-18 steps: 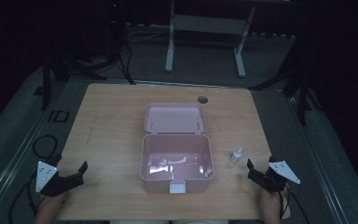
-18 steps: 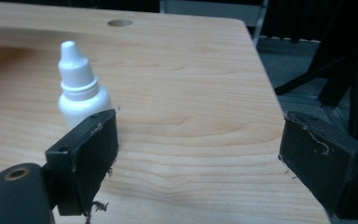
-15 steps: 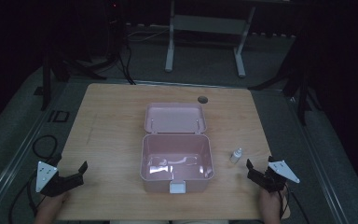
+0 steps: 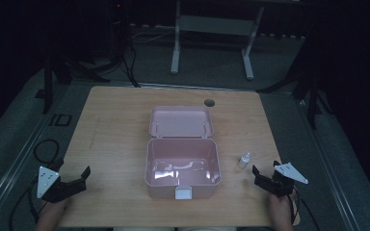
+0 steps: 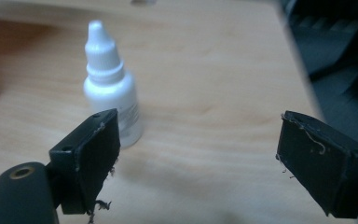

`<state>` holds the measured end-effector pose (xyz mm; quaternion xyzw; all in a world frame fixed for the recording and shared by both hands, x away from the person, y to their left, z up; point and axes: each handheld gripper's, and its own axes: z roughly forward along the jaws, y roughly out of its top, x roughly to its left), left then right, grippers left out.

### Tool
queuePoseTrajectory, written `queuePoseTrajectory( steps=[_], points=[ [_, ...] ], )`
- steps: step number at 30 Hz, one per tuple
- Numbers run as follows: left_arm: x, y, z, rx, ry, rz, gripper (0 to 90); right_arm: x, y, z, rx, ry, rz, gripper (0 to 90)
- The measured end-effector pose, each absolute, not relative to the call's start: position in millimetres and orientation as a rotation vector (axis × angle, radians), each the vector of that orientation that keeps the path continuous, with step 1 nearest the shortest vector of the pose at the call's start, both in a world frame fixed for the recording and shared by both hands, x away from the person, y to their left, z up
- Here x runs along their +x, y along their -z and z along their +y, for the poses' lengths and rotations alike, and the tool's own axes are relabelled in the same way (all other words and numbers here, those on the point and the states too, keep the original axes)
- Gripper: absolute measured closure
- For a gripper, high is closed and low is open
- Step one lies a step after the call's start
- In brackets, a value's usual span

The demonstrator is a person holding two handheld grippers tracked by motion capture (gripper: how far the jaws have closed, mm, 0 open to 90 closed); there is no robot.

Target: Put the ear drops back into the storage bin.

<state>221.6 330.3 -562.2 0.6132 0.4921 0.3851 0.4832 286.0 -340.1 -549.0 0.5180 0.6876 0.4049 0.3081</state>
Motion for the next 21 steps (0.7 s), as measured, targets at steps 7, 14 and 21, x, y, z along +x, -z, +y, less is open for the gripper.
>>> queuePoseTrajectory(
  steps=[7,14,21],
  points=[
    [221.9,562.1,330.4,1.495,-0.936,1.201,0.3,292.1,539.7,-343.5,1.415,-0.943,2.017,11.0],
    [221.9,562.1,330.4,1.494,-0.936,1.201,0.3,298.1,533.3,-346.8,1.479,-0.85,2.147,11.0],
    [221.9,562.1,330.5,1.497,-0.935,1.199,0.4,300.9,526.0,-346.7,1.52,-0.679,2.319,11.0]
  ],
)
